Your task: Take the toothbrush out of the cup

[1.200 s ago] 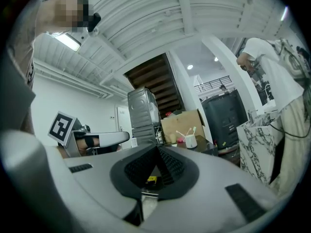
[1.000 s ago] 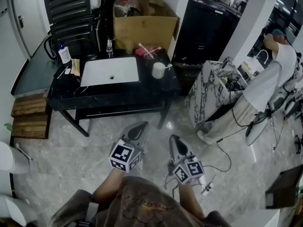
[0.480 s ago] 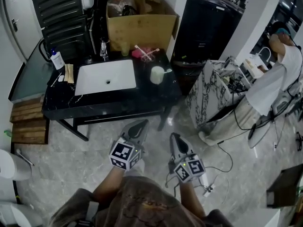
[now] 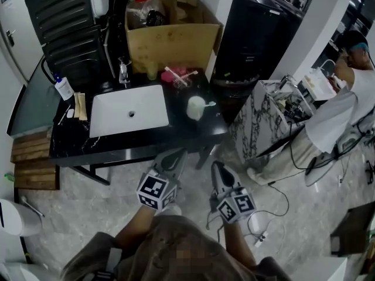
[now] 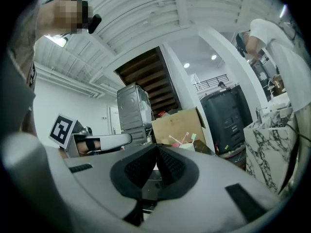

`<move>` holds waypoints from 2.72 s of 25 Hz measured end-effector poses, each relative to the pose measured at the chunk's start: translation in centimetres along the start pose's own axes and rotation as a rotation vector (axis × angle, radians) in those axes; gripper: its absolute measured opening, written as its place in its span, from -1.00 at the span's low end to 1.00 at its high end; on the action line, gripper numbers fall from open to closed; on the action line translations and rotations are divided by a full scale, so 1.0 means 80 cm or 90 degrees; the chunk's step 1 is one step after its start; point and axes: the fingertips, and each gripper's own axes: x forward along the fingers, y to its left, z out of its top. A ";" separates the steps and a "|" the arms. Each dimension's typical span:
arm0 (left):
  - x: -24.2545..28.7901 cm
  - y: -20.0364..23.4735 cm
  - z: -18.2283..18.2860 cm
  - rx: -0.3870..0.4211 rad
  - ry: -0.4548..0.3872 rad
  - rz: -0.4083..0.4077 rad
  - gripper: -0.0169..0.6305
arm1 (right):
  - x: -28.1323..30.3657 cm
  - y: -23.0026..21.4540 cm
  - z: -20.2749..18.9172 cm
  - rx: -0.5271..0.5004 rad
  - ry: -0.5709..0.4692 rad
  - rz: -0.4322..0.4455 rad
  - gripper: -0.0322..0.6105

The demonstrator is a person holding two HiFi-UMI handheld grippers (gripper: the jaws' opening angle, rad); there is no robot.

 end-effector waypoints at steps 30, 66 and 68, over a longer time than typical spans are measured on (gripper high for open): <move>0.170 0.109 0.027 -0.002 0.020 -0.058 -0.94 | 0.168 -0.119 0.054 -0.022 -0.044 -0.025 -0.90; 0.240 0.115 0.017 -0.014 0.021 -0.040 -0.94 | 0.224 -0.177 0.042 -0.010 -0.019 0.075 -0.23; 0.239 0.117 0.016 -0.013 0.021 -0.035 -0.94 | 0.229 -0.183 0.035 -0.012 -0.009 0.070 -0.23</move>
